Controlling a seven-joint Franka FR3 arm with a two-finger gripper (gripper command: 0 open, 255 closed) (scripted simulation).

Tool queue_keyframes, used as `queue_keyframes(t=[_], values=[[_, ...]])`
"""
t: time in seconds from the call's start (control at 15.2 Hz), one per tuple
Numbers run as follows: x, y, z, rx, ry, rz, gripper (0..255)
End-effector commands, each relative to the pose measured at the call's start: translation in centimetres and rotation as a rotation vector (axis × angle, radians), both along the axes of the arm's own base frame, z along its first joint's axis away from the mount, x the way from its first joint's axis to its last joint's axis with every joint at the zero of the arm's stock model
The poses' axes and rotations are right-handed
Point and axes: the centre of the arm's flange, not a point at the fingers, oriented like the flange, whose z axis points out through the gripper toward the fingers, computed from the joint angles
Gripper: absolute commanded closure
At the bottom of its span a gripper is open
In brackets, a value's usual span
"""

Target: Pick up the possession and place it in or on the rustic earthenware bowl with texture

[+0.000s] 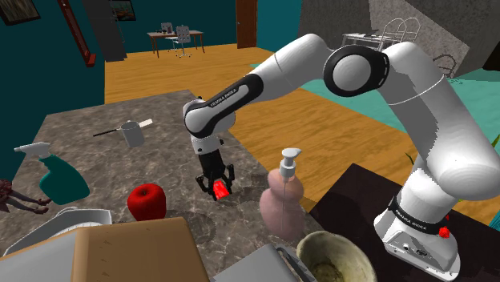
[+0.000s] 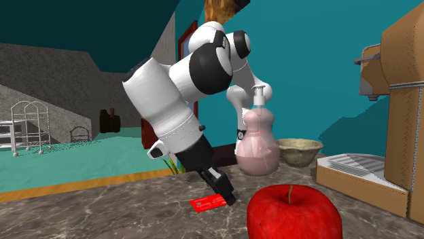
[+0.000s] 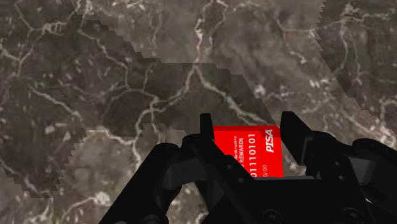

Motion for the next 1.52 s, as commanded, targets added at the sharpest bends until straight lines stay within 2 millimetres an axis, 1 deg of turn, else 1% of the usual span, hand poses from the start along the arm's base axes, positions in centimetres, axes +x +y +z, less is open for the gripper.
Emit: queue_keyframes(t=[0.0,0.07,1.45], values=[[-0.1,0.5,-0.7,0.006,-0.007,-0.001,255],[-0.3,0.4,-0.6,0.006,-0.007,-0.001,255],[-0.3,0.4,10.5,0.006,-0.007,-0.001,255]])
